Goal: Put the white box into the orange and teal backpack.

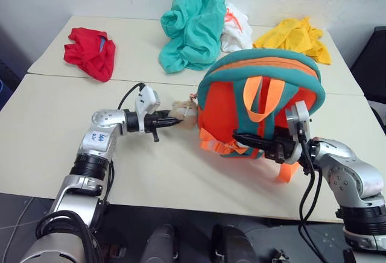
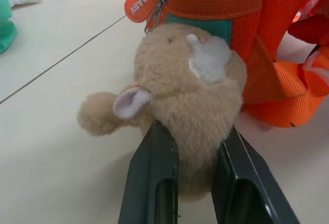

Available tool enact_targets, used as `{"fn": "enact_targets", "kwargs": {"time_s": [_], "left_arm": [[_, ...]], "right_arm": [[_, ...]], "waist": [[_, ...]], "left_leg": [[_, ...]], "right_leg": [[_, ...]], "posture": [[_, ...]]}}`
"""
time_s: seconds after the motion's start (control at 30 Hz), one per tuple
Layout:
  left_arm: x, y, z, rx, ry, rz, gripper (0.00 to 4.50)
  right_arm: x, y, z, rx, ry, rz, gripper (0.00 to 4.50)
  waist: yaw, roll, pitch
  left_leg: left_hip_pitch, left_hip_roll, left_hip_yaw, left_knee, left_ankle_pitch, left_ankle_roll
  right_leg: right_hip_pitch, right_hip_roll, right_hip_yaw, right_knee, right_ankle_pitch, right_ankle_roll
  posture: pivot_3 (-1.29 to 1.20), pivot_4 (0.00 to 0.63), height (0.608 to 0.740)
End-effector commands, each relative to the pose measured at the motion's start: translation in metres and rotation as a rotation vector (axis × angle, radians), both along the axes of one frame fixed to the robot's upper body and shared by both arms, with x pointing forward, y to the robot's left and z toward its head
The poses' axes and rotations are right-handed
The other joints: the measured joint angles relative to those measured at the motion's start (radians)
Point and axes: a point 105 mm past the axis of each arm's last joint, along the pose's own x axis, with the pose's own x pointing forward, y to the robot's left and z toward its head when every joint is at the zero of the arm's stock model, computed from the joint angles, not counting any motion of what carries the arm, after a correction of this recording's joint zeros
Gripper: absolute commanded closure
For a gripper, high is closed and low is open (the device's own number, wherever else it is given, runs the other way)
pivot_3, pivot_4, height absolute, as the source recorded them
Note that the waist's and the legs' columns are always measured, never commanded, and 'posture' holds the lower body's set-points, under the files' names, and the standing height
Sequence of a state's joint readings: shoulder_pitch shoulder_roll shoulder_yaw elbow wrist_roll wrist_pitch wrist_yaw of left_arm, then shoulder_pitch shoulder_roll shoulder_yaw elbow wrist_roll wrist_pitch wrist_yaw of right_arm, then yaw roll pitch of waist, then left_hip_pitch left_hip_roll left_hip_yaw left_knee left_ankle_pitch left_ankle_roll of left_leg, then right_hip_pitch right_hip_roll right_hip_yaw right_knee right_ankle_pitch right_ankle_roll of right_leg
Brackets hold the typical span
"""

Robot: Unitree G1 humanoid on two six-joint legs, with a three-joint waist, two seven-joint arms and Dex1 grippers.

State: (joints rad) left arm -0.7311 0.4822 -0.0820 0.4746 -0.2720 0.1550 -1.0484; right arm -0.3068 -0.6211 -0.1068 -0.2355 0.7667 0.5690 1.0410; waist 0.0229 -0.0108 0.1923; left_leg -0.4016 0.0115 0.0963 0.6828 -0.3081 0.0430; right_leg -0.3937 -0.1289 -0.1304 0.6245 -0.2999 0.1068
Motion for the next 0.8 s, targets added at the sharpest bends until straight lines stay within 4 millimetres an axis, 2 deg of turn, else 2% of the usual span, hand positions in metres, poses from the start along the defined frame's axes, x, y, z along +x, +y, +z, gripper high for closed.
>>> {"fn": "enact_targets", "kwargs": {"time_s": [0.03, 0.1, 0.2, 0.37, 0.4, 0.43, 0.53, 0.6, 0.67, 0.8], "left_arm": [[-0.016, 0.006, -0.001, -0.044, 0.043, -0.02, 3.35], [-0.025, 0.015, 0.005, -0.054, 0.038, -0.017, 2.79], [-0.044, 0.045, 0.013, -0.037, 0.004, 0.002, 1.79], [-0.082, 0.106, 0.011, 0.065, 0.002, 0.087, 0.19], [-0.089, 0.116, 0.009, 0.097, -0.008, 0.119, 0.0], [-0.094, 0.124, 0.008, 0.122, -0.015, 0.154, 0.0], [-0.104, 0.142, 0.004, 0.167, -0.024, 0.249, 0.0], [-0.115, 0.153, -0.004, 0.238, -0.032, 0.27, 0.0], [-0.118, 0.162, -0.006, 0.251, -0.047, 0.31, 0.0], [-0.118, 0.161, -0.003, 0.254, -0.065, 0.32, 0.0]], "right_arm": [[-0.001, -0.007, 0.012, 0.016, -0.069, -0.05, 4.12], [-0.002, -0.012, 0.011, -0.007, -0.095, -0.06, 3.45], [-0.005, -0.038, 0.018, 0.002, -0.124, -0.132, 2.37], [-0.024, -0.101, -0.004, -0.308, -0.134, -0.194, 0.68], [-0.025, -0.115, -0.006, -0.357, -0.148, -0.223, 0.34], [-0.027, -0.127, -0.009, -0.395, -0.153, -0.243, 0.03], [-0.032, -0.157, -0.025, -0.531, -0.173, -0.274, 0.03], [-0.027, -0.171, -0.023, -0.52, -0.206, -0.325, 0.03], [-0.023, -0.175, -0.026, -0.526, -0.216, -0.325, 0.03], [-0.015, -0.175, -0.03, -0.545, -0.233, -0.307, 0.03]], "waist": [[-0.003, 0.0, 0.0], [-0.006, 0.0, 0.0], [-0.01, 0.0, 0.0], [-0.011, 0.001, 0.0], [-0.011, 0.001, 0.0], [-0.009, 0.001, 0.0], [-0.003, 0.001, 0.001], [-0.004, 0.001, 0.001], [-0.009, 0.003, 0.002], [-0.016, 0.004, 0.002]], "left_leg": [[0.0, 0.0, 0.0, 0.0, 0.0, 0.0], [0.0, 0.0, 0.0, 0.0, 0.0, 0.0], [0.0, 0.001, -0.001, 0.0, 0.0, 0.0], [0.0, 0.001, -0.001, -0.002, -0.001, 0.0], [0.0, 0.001, -0.001, -0.002, -0.001, 0.0], [0.001, 0.001, 0.0, -0.002, -0.001, 0.001], [0.003, 0.001, 0.0, -0.002, -0.003, 0.001], [0.004, 0.001, 0.0, -0.002, -0.004, 0.0], [0.005, 0.002, 0.002, -0.003, -0.005, -0.001], [0.009, 0.003, 0.005, -0.004, -0.005, -0.002]], "right_leg": [[0.0, 0.0, 0.0, 0.0, 0.0, 0.0], [0.0, -0.001, 0.001, 0.0, 0.0, 0.0], [0.0, -0.001, 0.0, 0.0, 0.0, 0.0], [0.0, -0.004, 0.002, -0.003, 0.0, 0.0], [0.001, -0.004, 0.001, -0.003, 0.0, 0.0], [0.001, -0.004, 0.001, -0.003, 0.0, 0.0], [0.003, -0.007, 0.005, -0.006, 0.0, 0.0], [0.002, -0.007, 0.011, -0.006, 0.0, 0.0], [0.002, -0.007, 0.012, -0.006, 0.0, -0.001], [0.002, -0.007, 0.015, -0.004, -0.001, -0.003]], "posture": [[0.0, 0.15, 0.74], [0.0, 0.15, 0.74], [0.0, 0.15, 0.74], [0.0, 0.15, 0.74], [0.0, 0.15, 0.74], [0.0, 0.15, 0.74], [0.0, 0.15, 0.74], [0.0, 0.15, 0.74], [0.0, 0.15, 0.74], [0.0, 0.15, 0.74]]}}
